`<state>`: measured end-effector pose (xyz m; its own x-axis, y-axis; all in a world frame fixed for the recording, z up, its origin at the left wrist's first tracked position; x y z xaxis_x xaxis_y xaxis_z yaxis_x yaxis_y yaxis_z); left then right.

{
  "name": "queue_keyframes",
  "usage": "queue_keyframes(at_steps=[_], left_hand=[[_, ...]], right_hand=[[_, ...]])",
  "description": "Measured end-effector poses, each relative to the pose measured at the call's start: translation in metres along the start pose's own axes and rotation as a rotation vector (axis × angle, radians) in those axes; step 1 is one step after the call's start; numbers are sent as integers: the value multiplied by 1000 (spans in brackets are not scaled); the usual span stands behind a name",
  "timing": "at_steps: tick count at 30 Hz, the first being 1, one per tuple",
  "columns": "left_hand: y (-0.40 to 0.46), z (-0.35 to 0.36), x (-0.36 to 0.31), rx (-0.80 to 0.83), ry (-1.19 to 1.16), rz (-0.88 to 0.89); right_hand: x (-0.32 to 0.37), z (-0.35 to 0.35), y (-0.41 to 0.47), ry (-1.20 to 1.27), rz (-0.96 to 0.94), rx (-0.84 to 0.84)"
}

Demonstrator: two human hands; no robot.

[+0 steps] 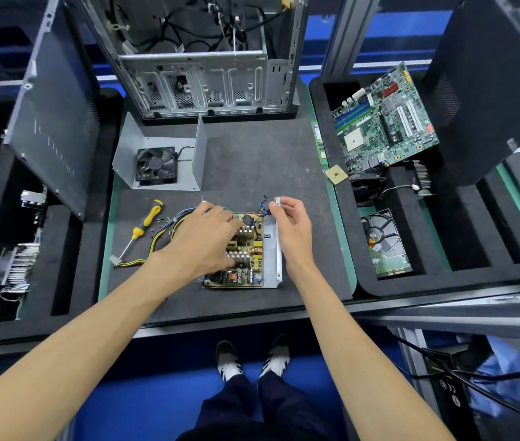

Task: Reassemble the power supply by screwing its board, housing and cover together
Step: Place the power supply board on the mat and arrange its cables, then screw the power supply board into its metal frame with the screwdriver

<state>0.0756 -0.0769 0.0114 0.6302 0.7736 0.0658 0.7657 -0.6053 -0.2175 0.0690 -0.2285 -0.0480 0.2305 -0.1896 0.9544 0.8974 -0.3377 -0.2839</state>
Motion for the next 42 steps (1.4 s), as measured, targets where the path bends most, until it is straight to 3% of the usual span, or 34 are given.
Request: queue_keyframes(at_steps=[3, 5, 8, 10, 12, 23, 26, 30, 32, 37, 42], left_hand=[[-7, -1, -4, -5, -60, 48], [-19, -17, -1, -145, -309, 36], [-49, -25, 39, -425, -710, -292], [-65, 4, 58, -368, -980, -582], [-72, 31, 56, -244, -1153, -709], [-72, 37, 44, -196, -1164, -682], [-75, 29, 59, -251, -1085, -681], [-92, 13, 108, -466, -1004, -794], [-97, 15, 134, -488, -957, -834], [-109, 54, 177, -253, -774, -925], [-113, 85, 180, -123, -663, -900]], right_hand=[[-2, 1, -2, 22, 19, -9], [-5, 3, -3, 48, 44, -10], [-10, 5, -6, 78, 95, -14], [-11, 5, -6, 86, 114, -20], [-10, 5, -4, 87, 116, -25], [6, 16, 16, -50, 62, 38], [13, 19, 18, -90, 65, 57], [66, 32, 15, -270, -245, 52], [95, 53, 9, -312, -362, 96], [111, 137, -13, -412, -420, 365], [71, 192, -21, -516, -301, 511]])
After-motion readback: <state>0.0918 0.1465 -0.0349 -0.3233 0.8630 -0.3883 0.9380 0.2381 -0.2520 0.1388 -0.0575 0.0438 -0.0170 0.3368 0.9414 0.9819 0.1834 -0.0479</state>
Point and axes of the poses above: each hand's wrist, its own y-axis towards the middle knuckle, its own z-axis out of the palm, x = y × z, the point moved 9 cm from there along y, towards the middle knuckle
